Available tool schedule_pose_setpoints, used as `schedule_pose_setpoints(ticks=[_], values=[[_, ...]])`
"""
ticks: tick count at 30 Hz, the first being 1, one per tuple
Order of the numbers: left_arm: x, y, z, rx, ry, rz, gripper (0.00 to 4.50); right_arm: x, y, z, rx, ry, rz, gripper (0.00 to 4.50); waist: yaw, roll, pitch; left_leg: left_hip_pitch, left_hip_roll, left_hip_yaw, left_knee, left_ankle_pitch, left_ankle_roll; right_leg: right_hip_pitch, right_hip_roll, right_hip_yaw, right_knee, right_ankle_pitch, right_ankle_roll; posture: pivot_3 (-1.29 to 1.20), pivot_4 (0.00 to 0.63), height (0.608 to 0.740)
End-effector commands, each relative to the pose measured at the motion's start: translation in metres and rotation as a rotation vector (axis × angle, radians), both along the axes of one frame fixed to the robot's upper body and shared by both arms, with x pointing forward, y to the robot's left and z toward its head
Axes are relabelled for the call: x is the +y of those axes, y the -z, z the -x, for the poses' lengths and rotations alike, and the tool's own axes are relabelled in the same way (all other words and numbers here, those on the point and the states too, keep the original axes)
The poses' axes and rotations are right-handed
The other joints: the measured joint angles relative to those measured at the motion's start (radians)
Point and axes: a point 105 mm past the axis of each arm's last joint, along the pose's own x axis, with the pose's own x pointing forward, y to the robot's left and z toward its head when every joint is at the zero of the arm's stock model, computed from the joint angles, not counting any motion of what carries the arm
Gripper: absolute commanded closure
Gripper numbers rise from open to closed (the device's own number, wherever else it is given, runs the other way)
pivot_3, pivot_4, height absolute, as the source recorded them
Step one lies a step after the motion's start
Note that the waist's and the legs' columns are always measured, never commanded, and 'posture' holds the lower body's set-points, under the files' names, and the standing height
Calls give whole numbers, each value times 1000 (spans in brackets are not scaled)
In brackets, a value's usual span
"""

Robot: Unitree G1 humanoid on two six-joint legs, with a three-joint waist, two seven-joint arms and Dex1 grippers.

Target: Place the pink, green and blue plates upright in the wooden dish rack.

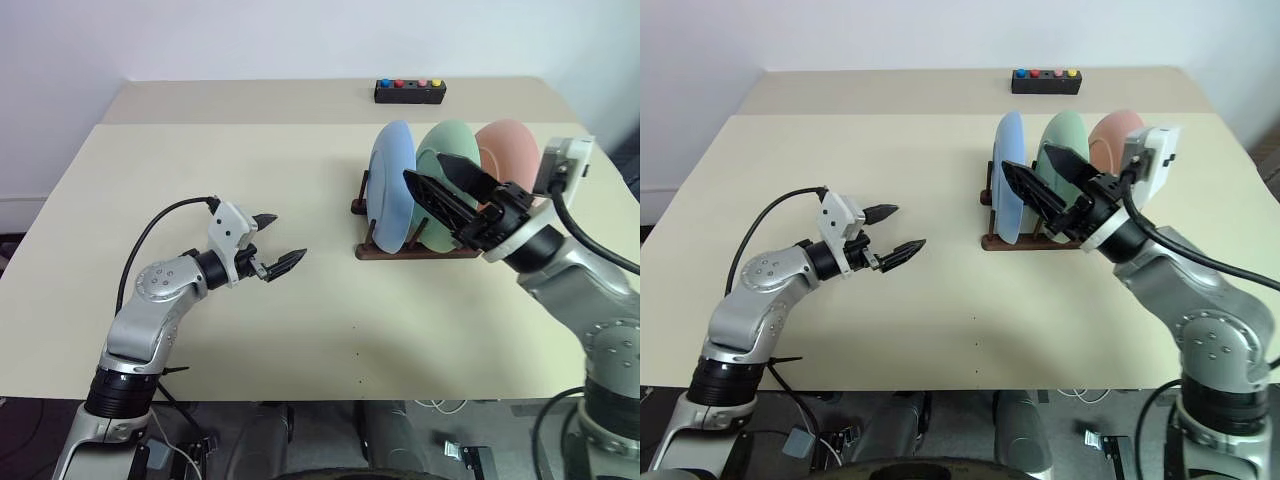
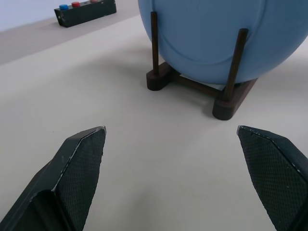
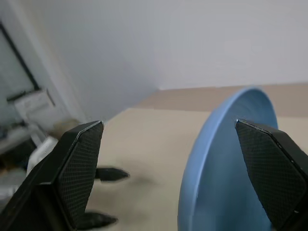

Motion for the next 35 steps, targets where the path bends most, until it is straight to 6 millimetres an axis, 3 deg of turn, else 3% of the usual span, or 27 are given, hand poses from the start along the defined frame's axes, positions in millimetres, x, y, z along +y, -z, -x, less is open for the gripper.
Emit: schedule_pose_setpoints(ticks=[1,3,7,10,13,18,24,35], values=[[7,-9,-4,-54,-23,-24,0,-23,-29,21,-159,11,58,58,2,0,0,0,0,0,0,0,0,0,0,0,0,0,0,0,150,740],[11,-9,-6,-58,-40,-34,0,-37,-32,29,-173,17,83,58,4,0,0,0,0,0,0,0,0,1,0,0,-1,0,0,0,150,740],[31,-7,-13,-63,-105,-58,0,-79,-9,48,-108,42,219,58,5,0,0,0,0,0,0,-1,1,3,0,-1,-4,0,0,0,150,740],[47,-2,-16,-61,-143,-88,0,-111,9,49,-53,161,312,58,-2,0,0,0,0,0,0,-1,2,4,0,-1,-5,0,1,0,150,740],[63,5,-19,-39,-181,-100,0,-143,47,49,56,271,472,58,-1,0,0,2,0,3,0,-1,2,5,0,0,-6,0,1,0,150,740],[69,17,-13,-22,-183,-122,0,-182,84,64,167,353,541,58,0,0,0,2,0,3,0,-1,2,5,0,0,-8,0,1,0,150,740],[69,17,-1,-25,-154,-100,0,-193,91,63,178,379,515,58,-3,1,-1,2,1,3,-1,-1,2,6,0,1,-9,0,0,0,150,740],[71,23,7,-19,-187,-93,0,-187,104,47,187,349,480,58,1,1,-1,2,1,3,0,-1,3,7,-1,0,-11,0,0,0,150,740]])
